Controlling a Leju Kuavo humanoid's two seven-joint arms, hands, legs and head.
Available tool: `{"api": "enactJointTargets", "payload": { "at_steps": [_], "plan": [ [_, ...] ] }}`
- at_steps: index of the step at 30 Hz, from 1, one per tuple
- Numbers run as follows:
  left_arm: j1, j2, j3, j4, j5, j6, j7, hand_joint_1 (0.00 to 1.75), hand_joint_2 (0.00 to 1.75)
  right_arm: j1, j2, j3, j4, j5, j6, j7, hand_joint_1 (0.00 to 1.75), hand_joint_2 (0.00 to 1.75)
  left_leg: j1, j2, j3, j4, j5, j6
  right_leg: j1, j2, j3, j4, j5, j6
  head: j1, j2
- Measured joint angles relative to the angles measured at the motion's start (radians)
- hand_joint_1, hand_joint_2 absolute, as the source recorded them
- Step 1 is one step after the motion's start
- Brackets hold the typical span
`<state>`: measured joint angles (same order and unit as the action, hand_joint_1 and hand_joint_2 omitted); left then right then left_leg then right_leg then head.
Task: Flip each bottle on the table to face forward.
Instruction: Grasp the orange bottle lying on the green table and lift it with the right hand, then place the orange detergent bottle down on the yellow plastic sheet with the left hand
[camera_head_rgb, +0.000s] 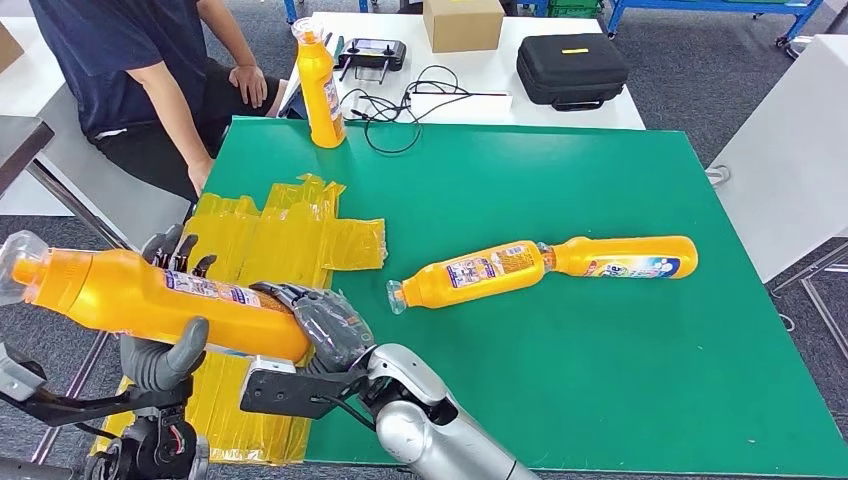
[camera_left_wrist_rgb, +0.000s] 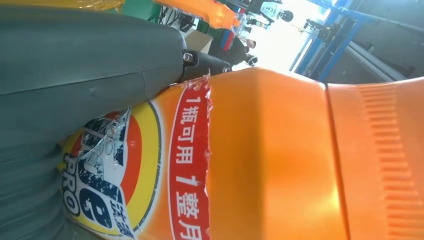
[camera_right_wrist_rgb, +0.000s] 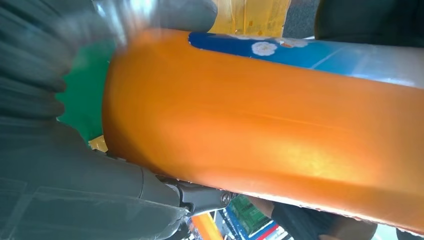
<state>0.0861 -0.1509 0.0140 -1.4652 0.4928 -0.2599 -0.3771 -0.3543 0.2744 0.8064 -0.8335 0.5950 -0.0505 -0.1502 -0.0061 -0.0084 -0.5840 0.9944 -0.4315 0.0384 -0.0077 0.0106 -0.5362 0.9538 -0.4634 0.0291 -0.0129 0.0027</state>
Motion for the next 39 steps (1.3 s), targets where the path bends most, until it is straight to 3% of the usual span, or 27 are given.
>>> {"api": "enactJointTargets", "payload": {
  "at_steps": [12,13,16,17,19,23,25,28,35,39],
  "plan": [
    [0.003,-0.022,0.015,-0.006,-0.021,-0.019,0.011,1.75,1.75,0.027,-0.007,-0.011,-0.013,0.012,-0.003,0.006,1.75,1.75,0.0,0.0,0.0,0.0,0.0,0.0,0.0,0.0,-0.001,0.0,0.0,0.0,0.0,0.0],
    [0.003,-0.023,0.015,-0.006,-0.021,-0.02,0.011,1.75,1.75,0.028,-0.008,-0.012,-0.014,0.013,-0.003,0.006,1.36,1.75,0.0,0.0,0.0,0.0,0.0,0.0,0.0,0.0,-0.001,0.0,0.0,0.0,0.0,0.0],
    [0.002,-0.024,0.016,-0.006,-0.03,-0.02,0.011,1.75,1.75,0.036,-0.012,-0.015,-0.022,0.026,-0.009,0.013,0.05,0.44,0.0,0.0,0.0,0.0,0.0,0.0,0.0,0.0,-0.001,0.0,0.0,0.0,0.0,0.0],
    [-0.001,-0.024,0.017,-0.006,-0.044,-0.014,0.007,1.75,1.75,0.041,-0.014,-0.017,-0.026,0.036,-0.014,0.018,0.0,0.0,0.0,0.0,0.0,0.0,0.0,0.0,0.0,0.0,-0.001,0.0,0.0,0.0,0.0,0.0],
    [-0.015,-0.025,0.026,-0.006,-0.132,0.058,-0.029,1.75,1.75,0.063,-0.027,-0.03,-0.047,0.056,-0.025,0.036,0.0,0.0,0.0,-0.001,0.0,0.0,0.0,0.0,0.0,0.0,0.0,0.0,0.0,0.0,0.0,0.0],
    [-0.075,-0.024,0.053,0.012,-0.62,0.449,-0.114,1.75,1.75,0.156,-0.071,-0.095,-0.189,0.089,0.003,0.067,0.0,0.0,0.0,-0.003,-0.001,0.0,0.0,0.0,0.0,-0.002,0.0,0.0,0.0,0.0,0.0,0.0],
    [-0.113,-0.014,0.06,0.059,-0.836,0.593,-0.12,1.75,1.75,0.205,-0.098,-0.136,-0.293,0.097,0.02,0.071,0.0,0.0,-0.001,-0.006,-0.001,0.0,0.0,0.0,-0.001,-0.004,0.001,0.0,0.0,0.0,0.0,0.0],
    [-0.161,0.017,0.062,0.19,-0.97,0.751,-0.165,1.75,1.75,0.273,-0.156,-0.197,-0.447,0.082,0.025,0.049,0.0,0.0,-0.001,-0.006,-0.001,0.0,0.0,0.0,-0.001,-0.005,0.001,0.0,0.0,0.0,0.0,0.0],
    [-0.193,0.081,0.063,0.397,-1.035,0.917,-0.226,1.75,1.75,0.37,-0.281,-0.298,-0.667,-0.022,-0.027,-0.032,0.0,0.0,-0.001,-0.002,-0.001,0.0,0.0,0.0,-0.001,-0.002,0.0,-0.001,0.0,0.0,0.0,0.0],
    [-0.193,0.088,0.082,0.45,-1.27,0.956,-0.234,1.75,1.75,0.418,-0.349,-0.368,-0.776,-0.094,-0.035,-0.074,0.0,0.0,-0.001,-0.003,-0.001,0.0,0.0,0.0,-0.001,-0.002,0.0,-0.001,0.0,0.0,0.0,0.0]
  ]
}}
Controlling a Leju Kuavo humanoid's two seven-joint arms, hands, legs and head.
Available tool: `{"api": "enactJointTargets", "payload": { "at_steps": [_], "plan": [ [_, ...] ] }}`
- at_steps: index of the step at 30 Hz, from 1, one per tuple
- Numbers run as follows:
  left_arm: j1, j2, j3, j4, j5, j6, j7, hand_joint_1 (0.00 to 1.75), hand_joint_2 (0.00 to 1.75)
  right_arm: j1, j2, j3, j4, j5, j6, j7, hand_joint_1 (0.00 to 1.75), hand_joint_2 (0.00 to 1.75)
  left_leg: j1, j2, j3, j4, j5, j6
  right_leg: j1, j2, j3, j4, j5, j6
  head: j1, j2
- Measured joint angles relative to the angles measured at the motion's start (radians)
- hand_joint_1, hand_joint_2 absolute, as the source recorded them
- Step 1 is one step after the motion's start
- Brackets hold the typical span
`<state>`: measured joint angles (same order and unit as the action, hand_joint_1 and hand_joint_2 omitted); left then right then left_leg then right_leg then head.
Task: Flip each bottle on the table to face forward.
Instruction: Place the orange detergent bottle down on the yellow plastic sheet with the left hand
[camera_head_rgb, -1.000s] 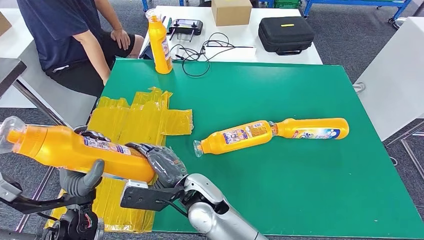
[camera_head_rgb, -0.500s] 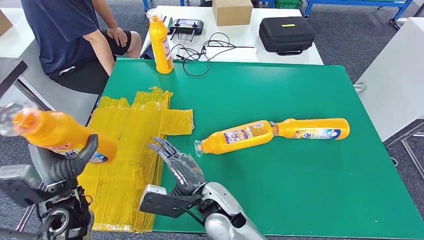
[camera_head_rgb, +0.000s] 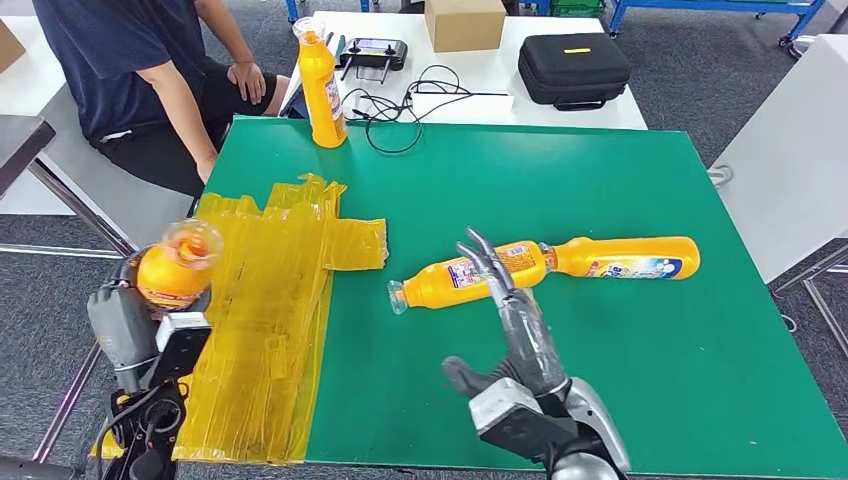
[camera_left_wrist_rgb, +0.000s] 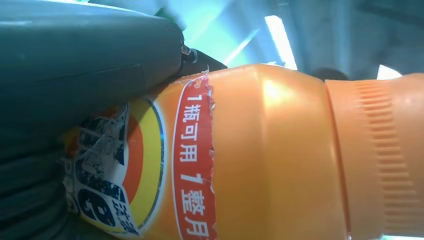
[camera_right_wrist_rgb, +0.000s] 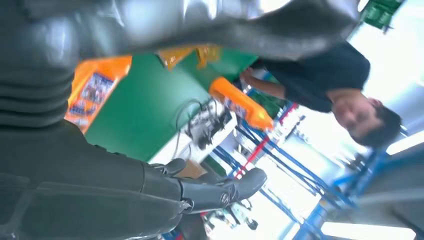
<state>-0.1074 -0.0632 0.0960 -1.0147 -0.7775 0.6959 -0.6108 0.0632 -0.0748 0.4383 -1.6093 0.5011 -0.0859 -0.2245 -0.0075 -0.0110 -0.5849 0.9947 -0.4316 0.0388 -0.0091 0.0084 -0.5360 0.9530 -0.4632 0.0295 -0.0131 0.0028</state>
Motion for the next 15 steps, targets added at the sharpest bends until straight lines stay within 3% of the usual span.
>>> {"api": "enactJointTargets", "payload": {
  "at_steps": [3,7,12,15],
  "plan": [
    [-0.001,-0.022,0.037,0.035,-0.214,0.002,0.003,1.75,1.75,0.028,-0.022,-0.04,-0.056,-0.022,0.02,-0.031,0.0,0.0,0.0,0.001,0.0,0.0,0.0,0.0,0.0,0.001,0.0,0.0,0.0,0.0,0.0,0.0],
    [-0.001,-0.032,0.049,0.049,-0.265,0.003,0.005,1.75,1.75,0.033,-0.026,-0.051,-0.07,-0.027,0.028,-0.037,0.0,0.0,0.0,0.001,0.0,0.0,-0.001,0.0,0.0,0.001,-0.001,0.0,0.0,0.0,0.0,0.0],
    [0.021,-0.131,0.027,0.089,-0.564,0.003,0.086,1.75,1.75,0.033,-0.028,-0.1,-0.094,-0.025,0.056,-0.048,0.0,0.0,-0.001,0.0,0.0,0.0,0.0,0.0,0.0,0.0,0.001,0.0,0.0,0.0,0.0,0.0],
    [0.021,-0.14,-0.003,0.108,-0.588,0.003,0.11,1.75,1.75,0.035,-0.024,-0.111,-0.095,-0.026,0.065,-0.053,0.0,0.0,-0.001,0.0,0.0,0.0,0.0,0.0,0.0,0.0,0.0,0.0,0.0,0.0,0.0,0.0]
  ]
}}
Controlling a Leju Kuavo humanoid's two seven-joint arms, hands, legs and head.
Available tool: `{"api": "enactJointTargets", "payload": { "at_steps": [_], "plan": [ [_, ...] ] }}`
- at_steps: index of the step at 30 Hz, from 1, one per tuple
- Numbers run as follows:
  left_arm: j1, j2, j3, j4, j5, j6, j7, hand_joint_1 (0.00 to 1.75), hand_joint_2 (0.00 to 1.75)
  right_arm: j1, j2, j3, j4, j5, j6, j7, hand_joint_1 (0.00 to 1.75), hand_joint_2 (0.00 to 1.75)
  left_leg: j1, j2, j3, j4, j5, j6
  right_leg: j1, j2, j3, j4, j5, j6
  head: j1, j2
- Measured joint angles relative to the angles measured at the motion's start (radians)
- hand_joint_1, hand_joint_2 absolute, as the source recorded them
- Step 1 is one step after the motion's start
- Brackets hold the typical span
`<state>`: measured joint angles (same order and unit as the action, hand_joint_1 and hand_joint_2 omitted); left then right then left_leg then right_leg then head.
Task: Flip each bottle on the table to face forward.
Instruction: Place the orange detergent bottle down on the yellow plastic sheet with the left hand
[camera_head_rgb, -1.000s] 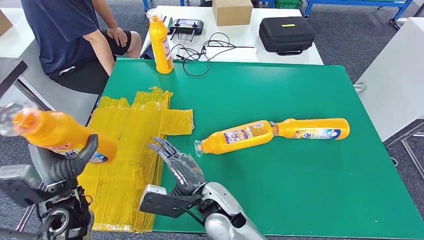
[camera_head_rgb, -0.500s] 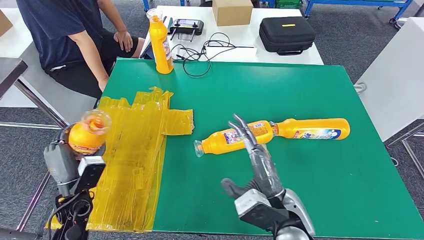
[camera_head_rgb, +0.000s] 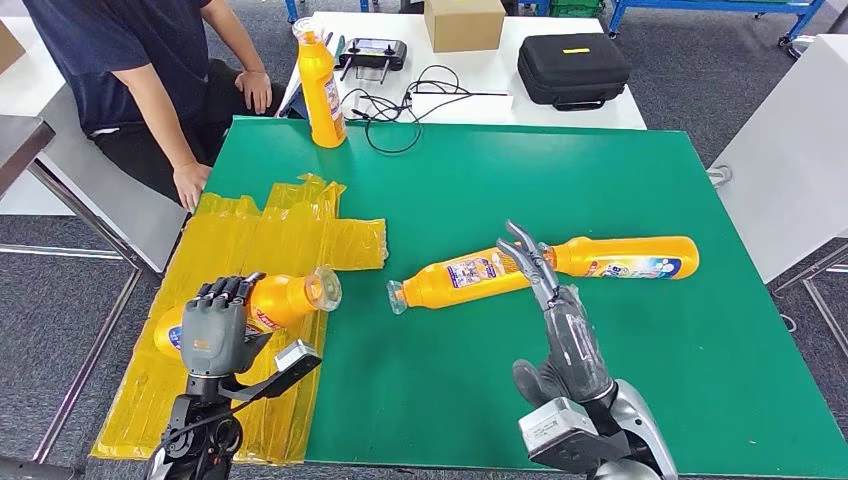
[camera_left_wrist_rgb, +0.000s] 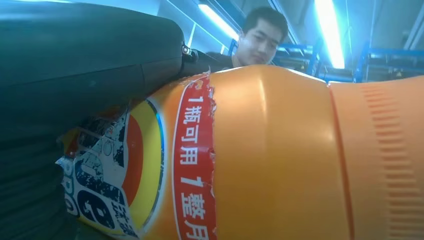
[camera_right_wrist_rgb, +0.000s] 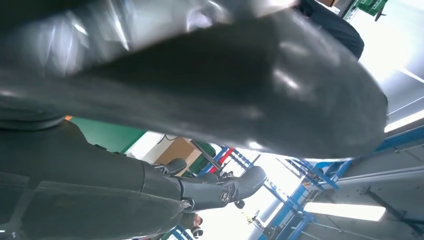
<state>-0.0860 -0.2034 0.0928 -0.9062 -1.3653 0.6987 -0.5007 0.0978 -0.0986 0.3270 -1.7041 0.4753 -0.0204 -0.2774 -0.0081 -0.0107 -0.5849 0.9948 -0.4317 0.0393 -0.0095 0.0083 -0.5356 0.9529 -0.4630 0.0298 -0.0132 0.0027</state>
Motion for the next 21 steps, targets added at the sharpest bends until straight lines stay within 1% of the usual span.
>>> {"api": "enactJointTargets", "payload": {
  "at_steps": [3,6,7,10,12,15,21],
  "plan": [
    [-0.001,-0.001,-0.027,0.025,-0.013,0.0,0.019,1.75,1.75,0.0,0.004,-0.007,0.0,-0.002,0.008,-0.006,0.0,0.0,0.0,0.0,0.0,0.0,0.0,0.0,0.0,0.0,0.0,0.0,0.0,0.0,0.0,0.0],
    [-0.012,-0.001,-0.055,0.072,-0.013,0.0,0.046,0.44,1.75,-0.001,0.006,-0.01,0.002,-0.003,0.021,-0.016,0.0,0.0,0.0,0.0,0.0,0.0,0.0,0.0,0.0,0.0,0.0,0.0,0.0,0.0,0.0,0.0],
    [-0.017,-0.001,-0.064,0.095,-0.005,-0.001,0.053,0.0,1.31,-0.002,0.008,-0.011,0.003,-0.003,0.026,-0.02,0.0,0.0,0.0,0.0,0.0,0.0,0.0,0.0,0.0,0.0,0.0,0.0,0.0,0.0,0.0,0.0],
    [-0.054,0.004,-0.092,0.204,0.058,-0.037,0.068,0.0,0.0,-0.018,0.013,-0.012,0.017,-0.003,0.046,-0.035,0.0,0.0,0.0,0.0,0.0,0.0,0.0,0.0,0.0,0.0,0.001,0.0,0.0,0.0,0.0,0.0],
    [-0.081,0.013,-0.121,0.279,0.11,-0.079,0.076,0.0,0.0,-0.037,0.018,-0.012,0.038,-0.003,0.059,-0.045,0.0,0.0,0.0,0.0,0.001,0.0,0.0,0.0,0.0,0.0,0.001,0.0,0.0,0.0,0.0,0.0],
    [-0.109,0.027,-0.161,0.346,0.153,-0.129,0.085,0.0,0.0,-0.065,0.023,-0.011,0.072,-0.003,0.071,-0.052,0.0,0.0,0.0,-0.001,0.002,0.0,0.0,0.0,0.0,0.0,0.003,0.0,0.0,0.0,0.0,0.0],
    [-0.142,0.042,-0.202,0.407,0.181,-0.156,0.092,0.0,0.0,-0.098,0.028,-0.01,0.116,-0.003,0.076,-0.055,0.0,0.0,0.0,-0.003,0.005,0.0,0.0,0.0,0.0,-0.002,0.007,0.0,0.0,0.0,0.0,0.0]
  ]
}}
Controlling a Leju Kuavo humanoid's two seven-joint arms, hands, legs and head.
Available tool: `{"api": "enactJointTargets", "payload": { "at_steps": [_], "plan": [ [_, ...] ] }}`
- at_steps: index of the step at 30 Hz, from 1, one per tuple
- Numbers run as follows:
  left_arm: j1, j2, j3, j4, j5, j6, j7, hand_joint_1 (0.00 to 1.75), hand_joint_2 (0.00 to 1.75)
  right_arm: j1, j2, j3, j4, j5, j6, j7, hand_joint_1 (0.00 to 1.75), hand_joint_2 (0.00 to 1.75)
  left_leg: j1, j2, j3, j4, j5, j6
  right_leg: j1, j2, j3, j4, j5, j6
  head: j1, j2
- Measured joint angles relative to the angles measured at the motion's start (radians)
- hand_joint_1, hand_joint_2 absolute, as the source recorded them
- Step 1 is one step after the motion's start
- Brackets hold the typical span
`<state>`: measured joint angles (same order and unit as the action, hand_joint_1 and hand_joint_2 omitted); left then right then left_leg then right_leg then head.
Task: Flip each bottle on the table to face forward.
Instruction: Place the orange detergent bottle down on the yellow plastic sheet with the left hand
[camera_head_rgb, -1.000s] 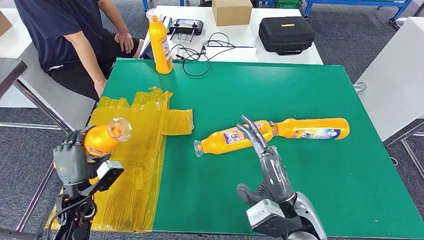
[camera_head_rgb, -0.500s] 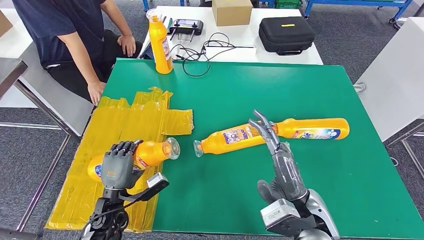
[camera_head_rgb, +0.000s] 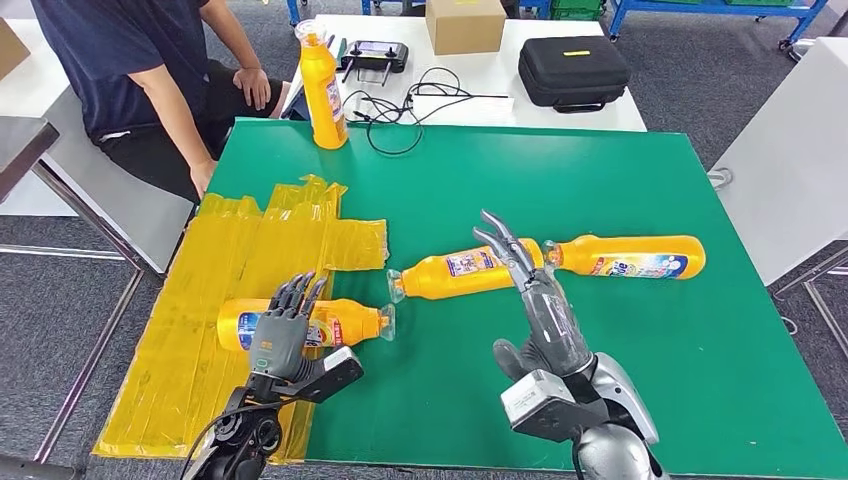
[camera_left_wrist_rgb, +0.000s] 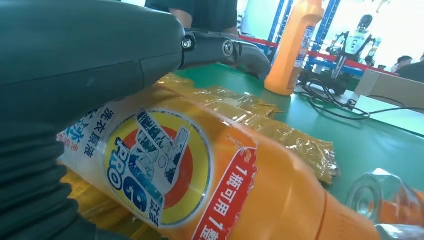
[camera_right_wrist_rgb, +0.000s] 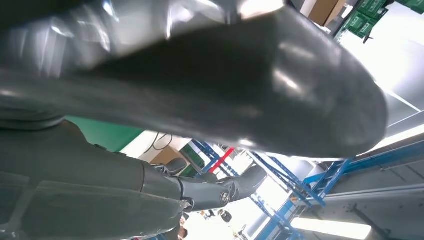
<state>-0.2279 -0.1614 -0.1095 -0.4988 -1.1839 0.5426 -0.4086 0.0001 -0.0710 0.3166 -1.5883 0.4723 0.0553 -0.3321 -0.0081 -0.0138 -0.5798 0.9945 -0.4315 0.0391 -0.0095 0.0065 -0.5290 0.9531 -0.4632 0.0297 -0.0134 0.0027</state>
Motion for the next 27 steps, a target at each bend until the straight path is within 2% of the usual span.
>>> {"api": "enactJointTargets", "payload": {
  "at_steps": [5,8,12,17,22,27],
  "plan": [
    [-0.011,0.007,-0.014,0.009,0.051,-0.033,-0.014,0.0,0.0,-0.009,0.0,0.0,0.017,0.0,0.0,0.0,0.0,0.0,0.0,-0.001,0.003,0.0,0.0,0.0,0.0,0.0,0.003,0.0,0.0,0.0,0.0,0.0],
    [-0.014,0.013,-0.021,0.009,0.119,-0.063,-0.053,0.0,0.0,-0.015,0.0,-0.002,0.031,0.006,0.0,0.001,0.0,0.0,0.0,-0.001,0.004,0.0,0.0,0.0,0.0,-0.001,0.005,0.0,0.0,0.0,0.0,0.0],
    [-0.015,0.021,-0.021,-0.003,0.248,-0.123,-0.122,0.0,0.0,-0.035,0.0,-0.01,0.067,0.032,0.0,0.012,0.0,1.75,0.0,-0.002,0.006,0.0,0.0,0.0,0.0,-0.001,0.007,0.0,0.0,0.0,0.0,0.0],
    [0.028,0.039,-0.024,-0.107,0.501,-0.254,-0.203,0.0,0.0,-0.104,-0.031,-0.028,0.184,0.11,-0.001,0.055,0.0,1.75,0.0,-0.001,0.006,0.0,0.001,0.001,0.0,-0.001,0.006,0.0,0.001,0.001,0.0,0.0],
    [0.115,0.074,-0.04,-0.348,0.784,-0.378,-0.222,0.0,0.0,-0.184,-0.102,-0.032,0.333,0.202,0.0,0.094,0.0,1.75,0.0,-0.002,0.003,0.0,0.002,0.002,0.0,-0.002,0.004,0.0,0.002,0.002,0.0,0.0],
    [0.162,0.099,-0.05,-0.529,0.859,-0.427,-0.224,0.0,0.0,-0.233,-0.157,-0.031,0.436,0.221,0.003,0.098,0.0,1.75,0.0,-0.004,-0.001,0.0,0.002,0.002,0.0,-0.003,0.001,0.0,0.001,0.002,0.0,0.0]
  ]
}}
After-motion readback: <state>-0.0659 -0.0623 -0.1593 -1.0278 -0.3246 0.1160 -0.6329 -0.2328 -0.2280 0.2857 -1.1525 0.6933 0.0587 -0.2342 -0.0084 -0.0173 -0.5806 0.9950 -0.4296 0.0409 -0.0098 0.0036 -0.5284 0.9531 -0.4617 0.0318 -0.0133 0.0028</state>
